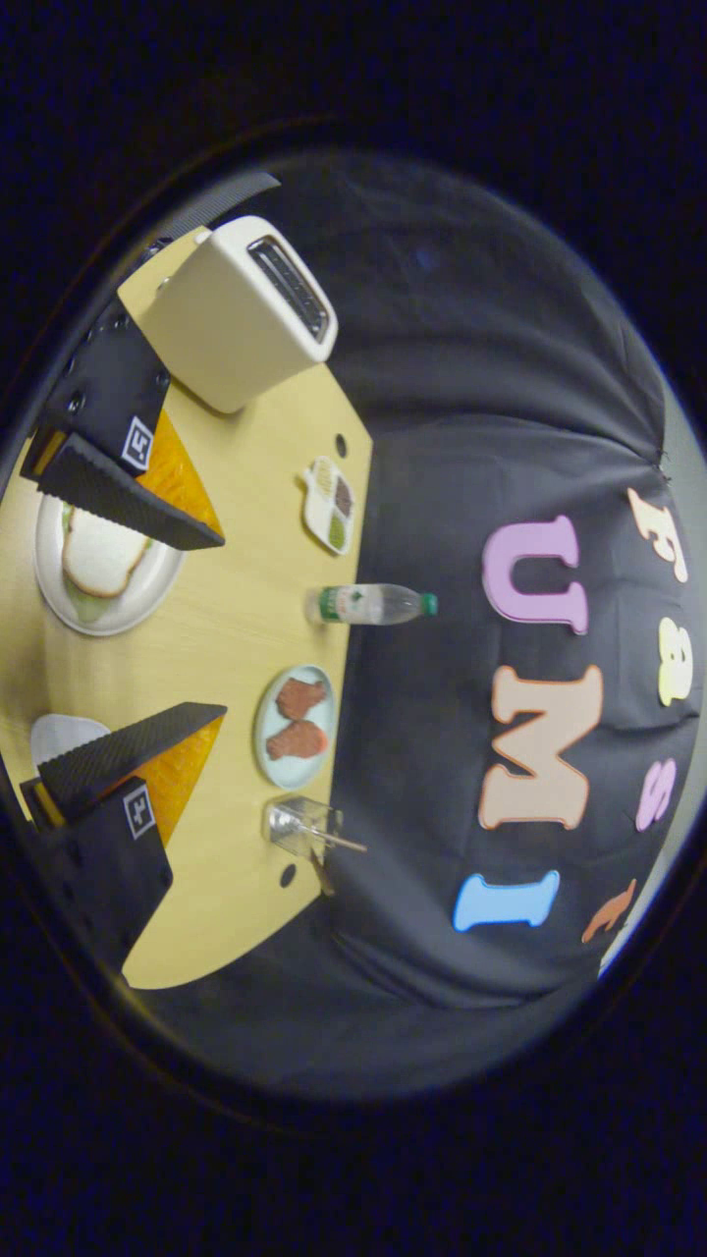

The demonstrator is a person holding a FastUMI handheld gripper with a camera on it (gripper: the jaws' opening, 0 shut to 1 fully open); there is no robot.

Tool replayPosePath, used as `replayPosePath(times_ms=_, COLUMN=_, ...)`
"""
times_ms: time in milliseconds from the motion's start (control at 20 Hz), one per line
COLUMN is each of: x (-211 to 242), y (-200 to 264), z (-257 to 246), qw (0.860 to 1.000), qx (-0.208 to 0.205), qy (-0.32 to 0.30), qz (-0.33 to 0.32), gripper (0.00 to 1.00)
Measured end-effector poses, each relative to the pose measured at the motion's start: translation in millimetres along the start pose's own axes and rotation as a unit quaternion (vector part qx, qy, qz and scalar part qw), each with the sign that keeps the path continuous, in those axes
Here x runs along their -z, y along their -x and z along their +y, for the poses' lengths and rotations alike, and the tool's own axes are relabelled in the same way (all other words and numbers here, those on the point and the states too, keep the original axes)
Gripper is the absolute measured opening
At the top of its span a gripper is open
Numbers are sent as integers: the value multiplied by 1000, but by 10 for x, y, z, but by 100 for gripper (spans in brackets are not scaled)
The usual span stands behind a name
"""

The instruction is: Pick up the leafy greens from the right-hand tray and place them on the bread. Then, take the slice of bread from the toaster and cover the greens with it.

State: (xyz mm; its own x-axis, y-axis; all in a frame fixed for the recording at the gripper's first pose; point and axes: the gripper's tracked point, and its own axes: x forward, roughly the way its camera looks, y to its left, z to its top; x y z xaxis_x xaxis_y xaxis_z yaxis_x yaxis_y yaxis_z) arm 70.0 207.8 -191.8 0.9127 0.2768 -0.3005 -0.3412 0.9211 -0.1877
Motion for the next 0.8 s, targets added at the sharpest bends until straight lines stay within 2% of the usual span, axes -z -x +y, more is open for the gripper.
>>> replayPosePath(times_ms=250, x=-930, y=363, z=-219, qw=990, qx=19, qy=-38, qz=-135, gripper=99)
replayPosePath(times_ms=450, x=-1432, y=674, z=-389, qw=978, qx=25, qy=-69, qz=-197, gripper=98)
replayPosePath(times_ms=600, x=-1665, y=868, z=-529, qw=968, qx=35, qy=-80, qz=-234, gripper=98)
replayPosePath(times_ms=800, x=-1647, y=1034, z=-666, qw=964, qx=50, qy=-100, qz=-242, gripper=98)
